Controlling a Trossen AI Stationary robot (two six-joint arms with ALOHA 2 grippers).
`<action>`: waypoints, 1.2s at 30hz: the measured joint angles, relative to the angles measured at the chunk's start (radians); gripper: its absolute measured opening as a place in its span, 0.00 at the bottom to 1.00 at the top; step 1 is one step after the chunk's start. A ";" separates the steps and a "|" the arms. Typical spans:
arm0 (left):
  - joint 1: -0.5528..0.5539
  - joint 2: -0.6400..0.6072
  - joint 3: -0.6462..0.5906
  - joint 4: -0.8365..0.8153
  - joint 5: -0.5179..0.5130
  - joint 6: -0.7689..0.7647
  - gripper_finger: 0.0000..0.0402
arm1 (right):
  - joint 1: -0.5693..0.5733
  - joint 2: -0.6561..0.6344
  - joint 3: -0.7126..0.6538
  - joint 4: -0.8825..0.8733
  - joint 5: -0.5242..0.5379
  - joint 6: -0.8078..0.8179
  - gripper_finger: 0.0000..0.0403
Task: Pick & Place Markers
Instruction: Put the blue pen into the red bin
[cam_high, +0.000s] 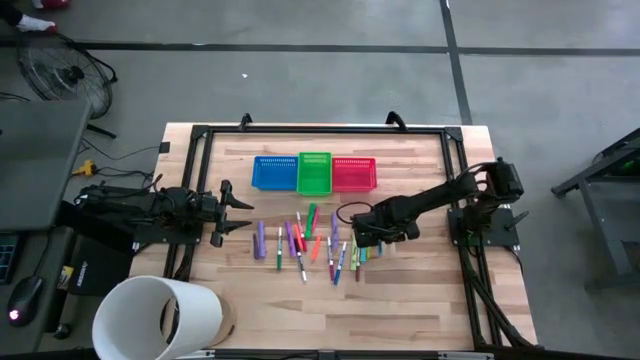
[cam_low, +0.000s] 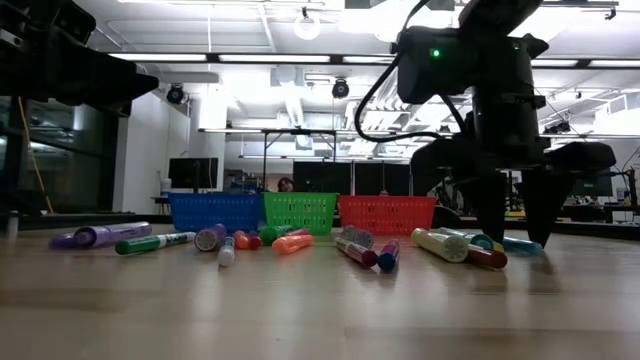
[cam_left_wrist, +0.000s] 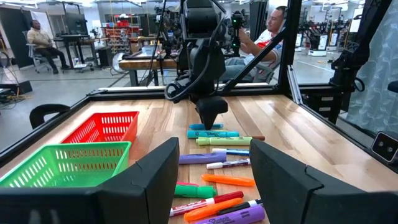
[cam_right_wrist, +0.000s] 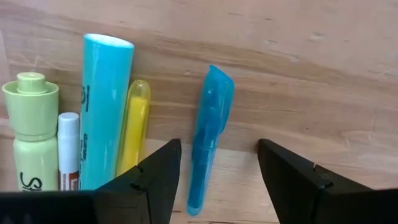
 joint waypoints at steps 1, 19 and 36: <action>0.000 0.000 0.000 0.000 0.000 0.000 0.49 | 0.000 0.000 0.000 -0.001 0.000 -0.007 0.51; 0.000 0.000 0.000 0.000 0.000 0.000 0.49 | 0.000 0.002 -0.006 -0.025 0.017 -0.049 0.48; 0.000 0.000 0.000 0.000 0.000 0.000 0.49 | 0.001 0.002 -0.008 -0.015 0.014 -0.101 0.07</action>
